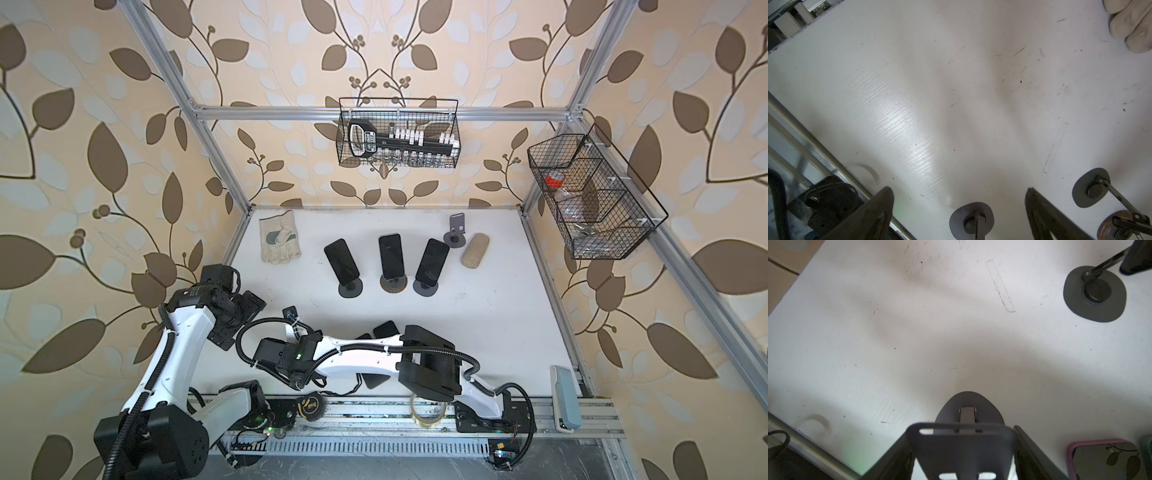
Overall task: Remove the phone from the phone stand
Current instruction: Pick up the phone stand from the bottom-center of the table.
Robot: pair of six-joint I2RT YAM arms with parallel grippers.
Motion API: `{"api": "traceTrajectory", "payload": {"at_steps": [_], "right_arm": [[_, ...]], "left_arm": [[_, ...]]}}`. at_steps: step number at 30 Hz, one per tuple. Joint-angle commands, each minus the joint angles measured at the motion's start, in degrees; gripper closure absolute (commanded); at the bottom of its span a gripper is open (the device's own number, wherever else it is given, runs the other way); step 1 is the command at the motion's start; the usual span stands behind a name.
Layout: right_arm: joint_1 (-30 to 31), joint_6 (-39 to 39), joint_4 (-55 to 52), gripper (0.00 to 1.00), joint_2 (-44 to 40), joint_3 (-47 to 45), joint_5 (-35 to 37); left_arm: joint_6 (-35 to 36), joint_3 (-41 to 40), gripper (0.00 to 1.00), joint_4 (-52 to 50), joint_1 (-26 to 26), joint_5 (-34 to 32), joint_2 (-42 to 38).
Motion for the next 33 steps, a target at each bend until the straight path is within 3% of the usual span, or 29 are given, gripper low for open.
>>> {"api": "traceTrajectory", "payload": {"at_steps": [1, 24, 33], "right_arm": [[0.10, 1.91, -1.82, 0.33, 1.19, 0.62, 0.41], [-2.11, -1.85, 5.42, 0.40, -8.68, -8.65, -4.03], [-5.92, -4.87, 6.21, 0.40, -16.33, -14.22, -3.38]], "left_arm": [[0.88, -0.17, 0.01, -0.63, 0.16, -0.85, -1.32], [2.68, 0.17, 0.01, -0.72, 0.21, 1.33, -4.29], [3.96, -0.01, 0.01, 1.64, 0.15, 7.02, -4.72]]}}
